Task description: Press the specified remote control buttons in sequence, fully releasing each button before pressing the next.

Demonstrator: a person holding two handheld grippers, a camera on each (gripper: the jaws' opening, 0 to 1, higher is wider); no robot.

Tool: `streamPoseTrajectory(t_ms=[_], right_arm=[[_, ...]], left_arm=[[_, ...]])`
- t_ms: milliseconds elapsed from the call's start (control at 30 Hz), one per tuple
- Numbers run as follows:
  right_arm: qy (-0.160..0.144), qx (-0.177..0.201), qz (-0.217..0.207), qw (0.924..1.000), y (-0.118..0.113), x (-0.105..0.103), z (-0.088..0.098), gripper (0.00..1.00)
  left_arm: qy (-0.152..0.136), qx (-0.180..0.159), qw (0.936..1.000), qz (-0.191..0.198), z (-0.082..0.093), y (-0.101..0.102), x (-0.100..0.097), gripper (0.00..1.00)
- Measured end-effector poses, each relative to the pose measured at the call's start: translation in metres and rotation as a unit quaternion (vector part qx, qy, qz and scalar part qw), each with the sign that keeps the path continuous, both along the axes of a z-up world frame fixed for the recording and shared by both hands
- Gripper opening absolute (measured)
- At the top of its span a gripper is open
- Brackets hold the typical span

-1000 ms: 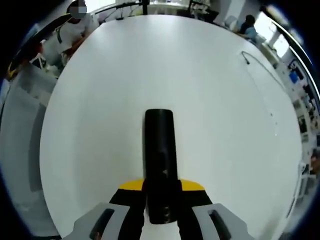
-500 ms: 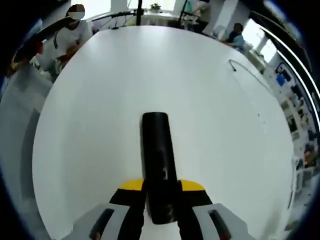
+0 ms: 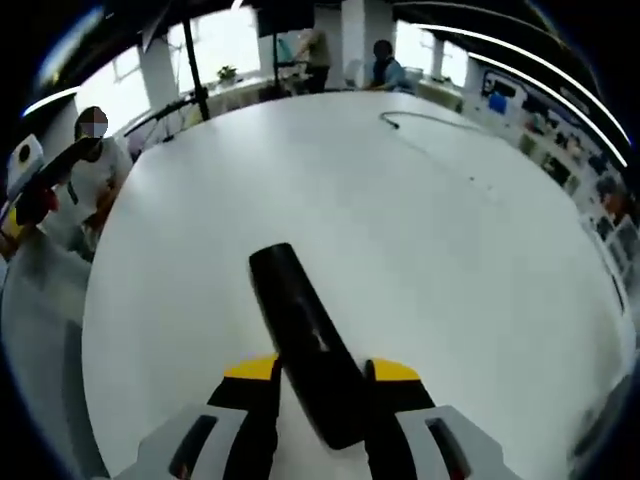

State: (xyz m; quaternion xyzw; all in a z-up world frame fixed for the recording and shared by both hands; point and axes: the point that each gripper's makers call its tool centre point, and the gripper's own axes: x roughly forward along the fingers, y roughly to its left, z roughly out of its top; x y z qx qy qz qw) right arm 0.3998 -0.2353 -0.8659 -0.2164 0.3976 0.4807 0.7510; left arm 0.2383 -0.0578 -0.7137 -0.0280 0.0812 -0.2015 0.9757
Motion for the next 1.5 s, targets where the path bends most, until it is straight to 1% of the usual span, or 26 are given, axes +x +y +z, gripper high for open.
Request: streamPoseTrajectory(t_ms=[100, 200, 300, 533, 567, 700, 867, 933, 967, 1033, 1067, 1133, 1267, 1333, 1500], right_arm=[[0.000, 0.013, -0.009, 0.9999, 0.003, -0.002, 0.001, 0.36], [0.003, 0.037, -0.029, 0.9989, 0.007, -0.003, 0.002, 0.42], [0.006, 0.049, -0.041, 0.9979, 0.009, -0.004, 0.003, 0.48], [0.005, 0.078, -0.077, 0.9940, 0.014, -0.010, 0.004, 0.63], [0.006, 0.085, -0.086, 0.9927, 0.014, -0.011, 0.006, 0.66], [0.011, 0.109, -0.107, 0.9881, 0.015, -0.013, 0.010, 0.83], [0.000, 0.133, -0.127, 0.9828, 0.014, -0.015, 0.022, 0.94], [-0.011, 0.152, -0.143, 0.9779, 0.014, -0.014, 0.031, 0.97], [-0.013, 0.170, -0.153, 0.9734, 0.015, -0.014, 0.038, 0.99], [-0.010, 0.210, -0.162, 0.9641, 0.020, -0.016, 0.050, 0.99], [-0.011, 0.232, -0.168, 0.9581, 0.022, -0.018, 0.058, 0.99], [-0.025, 0.246, -0.174, 0.9531, 0.022, -0.019, 0.068, 0.99], [-0.033, 0.247, -0.176, 0.9524, 0.020, -0.029, 0.079, 0.99], [-0.044, 0.255, -0.175, 0.9499, 0.021, -0.034, 0.088, 0.99], [-0.055, 0.266, -0.181, 0.9451, 0.018, -0.046, 0.105, 0.99]], left_arm=[[0.002, 0.001, 1.0000, -0.002, -0.001, -0.001, 0.000, 0.95], [0.004, 0.002, 1.0000, -0.003, -0.002, -0.001, 0.000, 0.95], [0.005, 0.003, 1.0000, -0.003, -0.003, -0.001, 0.000, 0.95], [0.004, 0.001, 1.0000, 0.001, -0.001, 0.000, 0.000, 0.94], [0.004, 0.000, 1.0000, 0.001, -0.001, 0.000, 0.000, 0.94], [0.003, 0.000, 1.0000, 0.002, -0.001, 0.001, 0.000, 0.94], [0.003, 0.001, 1.0000, -0.001, -0.001, 0.000, 0.000, 0.94], [0.003, 0.001, 1.0000, -0.001, -0.001, 0.000, -0.001, 0.94], [0.002, 0.001, 1.0000, -0.001, 0.000, 0.000, -0.001, 0.94], [0.001, -0.001, 1.0000, -0.001, 0.000, 0.000, -0.001, 0.94], [0.000, -0.001, 1.0000, -0.001, 0.001, 0.000, -0.001, 0.94], [-0.001, -0.002, 1.0000, -0.001, 0.001, 0.000, -0.001, 0.94], [-0.003, -0.002, 1.0000, -0.003, 0.002, -0.001, -0.001, 0.94], [-0.003, -0.002, 1.0000, -0.004, 0.003, -0.002, -0.002, 0.94], [-0.005, -0.001, 1.0000, -0.009, 0.004, -0.004, -0.003, 0.94]])
